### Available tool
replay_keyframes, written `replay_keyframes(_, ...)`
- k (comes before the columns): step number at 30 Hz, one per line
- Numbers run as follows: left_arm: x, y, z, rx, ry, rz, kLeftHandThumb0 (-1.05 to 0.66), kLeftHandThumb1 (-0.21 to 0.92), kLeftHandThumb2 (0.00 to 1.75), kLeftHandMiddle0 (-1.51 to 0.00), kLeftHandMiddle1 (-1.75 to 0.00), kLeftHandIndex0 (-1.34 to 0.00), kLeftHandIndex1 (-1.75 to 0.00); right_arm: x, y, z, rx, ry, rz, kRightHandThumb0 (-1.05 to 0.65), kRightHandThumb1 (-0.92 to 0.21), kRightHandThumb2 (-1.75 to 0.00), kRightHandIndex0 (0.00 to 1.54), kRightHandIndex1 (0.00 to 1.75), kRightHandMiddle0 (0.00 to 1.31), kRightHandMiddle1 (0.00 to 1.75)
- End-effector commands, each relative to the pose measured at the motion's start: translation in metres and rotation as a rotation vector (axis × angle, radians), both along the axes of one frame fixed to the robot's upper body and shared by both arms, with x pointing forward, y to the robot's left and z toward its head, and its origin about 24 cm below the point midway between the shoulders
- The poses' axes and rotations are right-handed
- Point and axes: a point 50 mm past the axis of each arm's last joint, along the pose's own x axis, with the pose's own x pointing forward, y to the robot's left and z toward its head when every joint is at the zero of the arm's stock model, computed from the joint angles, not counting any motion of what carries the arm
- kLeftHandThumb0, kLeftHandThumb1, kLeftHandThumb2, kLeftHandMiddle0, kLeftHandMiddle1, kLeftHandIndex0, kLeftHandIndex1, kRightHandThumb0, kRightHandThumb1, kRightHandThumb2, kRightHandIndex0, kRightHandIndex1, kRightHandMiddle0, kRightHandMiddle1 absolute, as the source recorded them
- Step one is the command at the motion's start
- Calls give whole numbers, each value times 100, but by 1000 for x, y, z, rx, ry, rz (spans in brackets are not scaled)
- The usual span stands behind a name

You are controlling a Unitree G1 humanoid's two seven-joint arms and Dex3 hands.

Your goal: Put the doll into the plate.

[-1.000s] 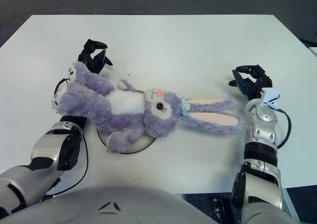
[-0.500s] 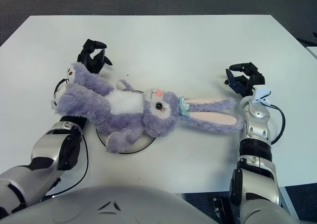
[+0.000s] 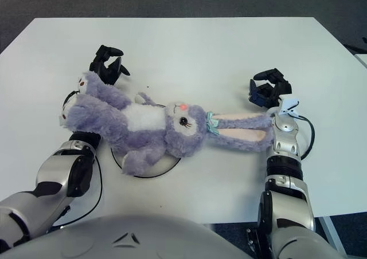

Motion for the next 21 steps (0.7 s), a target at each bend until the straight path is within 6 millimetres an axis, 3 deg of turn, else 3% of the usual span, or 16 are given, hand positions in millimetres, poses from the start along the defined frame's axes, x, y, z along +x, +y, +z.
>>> replay_keyframes(1, -5, 0, -8, -9, 14, -1, -36, 92, 26, -88, -157, -48, -146, 2, 14, -13, 14, 53, 49, -1, -32, -127, 67, 159, 41, 175)
replay_keyframes(21, -7, -1, -8, -12, 6, -11, -36, 92, 26, -87, -156, -47, -146, 13, 37, -12, 71, 18, 65, -1, -32, -127, 67, 159, 41, 175)
